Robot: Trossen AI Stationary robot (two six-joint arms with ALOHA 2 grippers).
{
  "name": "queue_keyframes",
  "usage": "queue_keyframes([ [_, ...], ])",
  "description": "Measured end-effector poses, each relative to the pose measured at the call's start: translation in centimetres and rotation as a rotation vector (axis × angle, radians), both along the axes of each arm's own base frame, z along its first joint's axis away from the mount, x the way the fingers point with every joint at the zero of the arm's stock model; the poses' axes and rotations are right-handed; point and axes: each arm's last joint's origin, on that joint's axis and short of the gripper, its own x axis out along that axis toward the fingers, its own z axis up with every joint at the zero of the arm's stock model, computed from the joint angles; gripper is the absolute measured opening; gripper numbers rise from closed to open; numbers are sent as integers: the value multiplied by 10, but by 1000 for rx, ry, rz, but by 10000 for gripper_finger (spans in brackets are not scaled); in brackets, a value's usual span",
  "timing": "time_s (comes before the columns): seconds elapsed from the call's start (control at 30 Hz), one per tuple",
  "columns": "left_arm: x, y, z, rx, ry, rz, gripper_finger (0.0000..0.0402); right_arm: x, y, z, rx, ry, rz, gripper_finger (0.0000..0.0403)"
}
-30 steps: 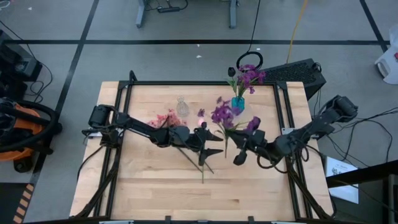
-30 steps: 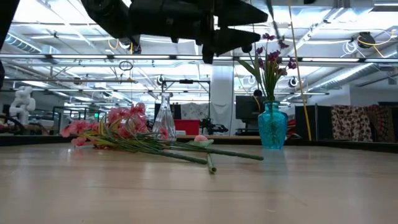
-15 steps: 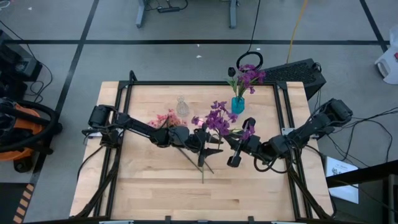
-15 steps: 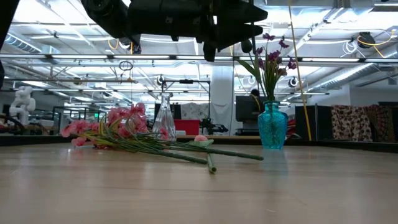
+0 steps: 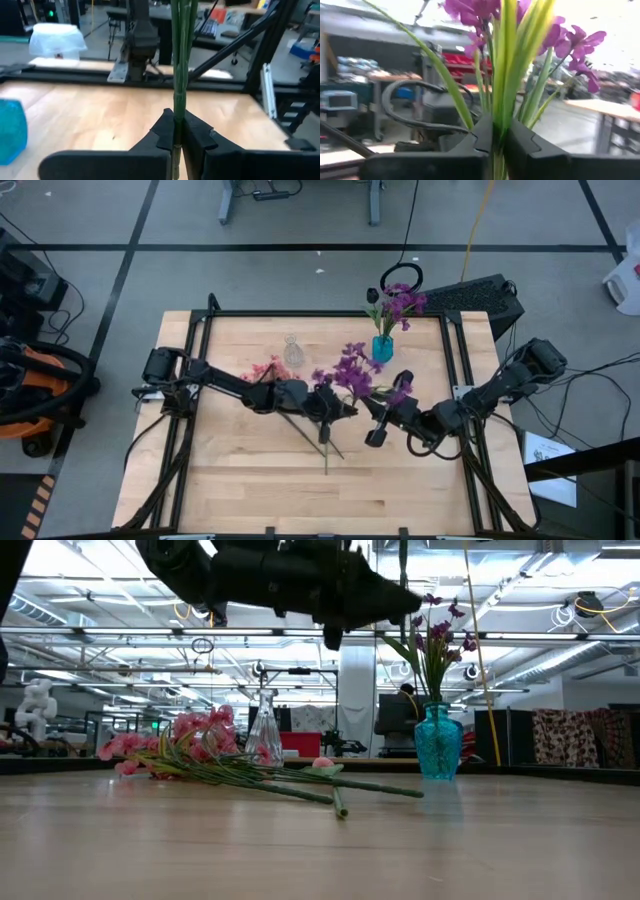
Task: Sort flowers into vase by color
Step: Put the purple flower into the blue vase
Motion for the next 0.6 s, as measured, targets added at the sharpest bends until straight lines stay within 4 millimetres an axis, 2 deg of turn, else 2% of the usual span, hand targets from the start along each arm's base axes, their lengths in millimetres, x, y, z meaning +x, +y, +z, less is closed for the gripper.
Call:
queue_keyframes([
  [0.17,-1,9,-8,8,84,22,18,-14,11,-1,76,68,-86,82],
  [0.33,-2,17,-15,32,151,40,17,-25,23,-5,168,88,-39,158],
  [0.47,-3,22,-18,38,183,58,17,-28,30,-22,207,162,-8,212],
  [0.6,-3,23,-18,38,182,62,16,-30,29,-39,286,212,-18,244],
])
